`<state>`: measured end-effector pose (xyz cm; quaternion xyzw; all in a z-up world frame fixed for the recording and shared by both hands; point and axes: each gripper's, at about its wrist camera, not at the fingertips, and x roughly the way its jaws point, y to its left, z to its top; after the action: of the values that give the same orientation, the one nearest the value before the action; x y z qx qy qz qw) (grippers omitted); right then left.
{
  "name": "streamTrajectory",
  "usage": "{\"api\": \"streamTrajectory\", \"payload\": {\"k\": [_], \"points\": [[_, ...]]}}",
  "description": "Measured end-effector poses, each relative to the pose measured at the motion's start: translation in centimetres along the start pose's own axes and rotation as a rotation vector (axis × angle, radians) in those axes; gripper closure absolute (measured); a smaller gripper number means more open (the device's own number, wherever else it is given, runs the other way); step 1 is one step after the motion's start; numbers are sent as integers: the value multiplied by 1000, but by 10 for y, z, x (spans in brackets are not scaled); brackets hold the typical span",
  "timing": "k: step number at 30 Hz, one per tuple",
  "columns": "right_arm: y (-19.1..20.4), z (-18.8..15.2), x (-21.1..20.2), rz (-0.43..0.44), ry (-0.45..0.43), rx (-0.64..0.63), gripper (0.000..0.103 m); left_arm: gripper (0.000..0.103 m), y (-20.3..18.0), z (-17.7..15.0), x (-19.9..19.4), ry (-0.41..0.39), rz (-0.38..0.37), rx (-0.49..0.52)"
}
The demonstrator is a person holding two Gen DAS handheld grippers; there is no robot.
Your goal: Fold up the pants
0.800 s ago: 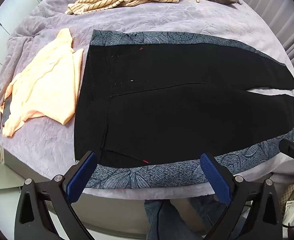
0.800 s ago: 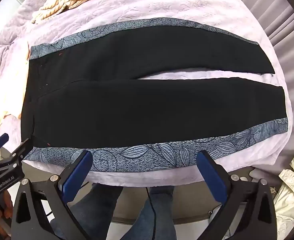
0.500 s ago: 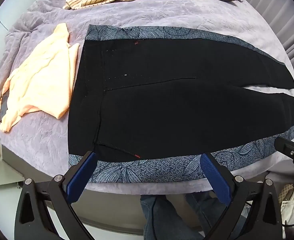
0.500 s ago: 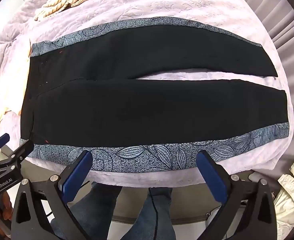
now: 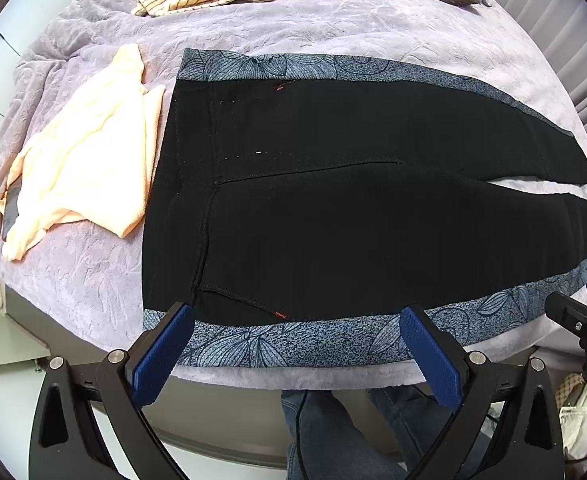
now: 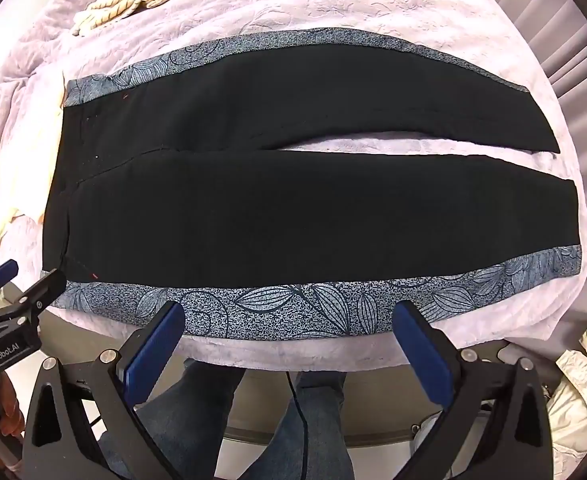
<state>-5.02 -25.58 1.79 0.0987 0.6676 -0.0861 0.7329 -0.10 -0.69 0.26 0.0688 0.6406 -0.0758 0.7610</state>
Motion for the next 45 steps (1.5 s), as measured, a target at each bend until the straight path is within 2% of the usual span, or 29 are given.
{"api": "streamTrajectory", "payload": {"k": [17, 45], "points": [[-7, 5, -7, 7, -19, -4, 0, 0, -5, 5, -9, -26, 20, 13], [-7, 2, -6, 6, -14, -11, 0, 0, -3, 4, -8, -19, 32, 4]]}}
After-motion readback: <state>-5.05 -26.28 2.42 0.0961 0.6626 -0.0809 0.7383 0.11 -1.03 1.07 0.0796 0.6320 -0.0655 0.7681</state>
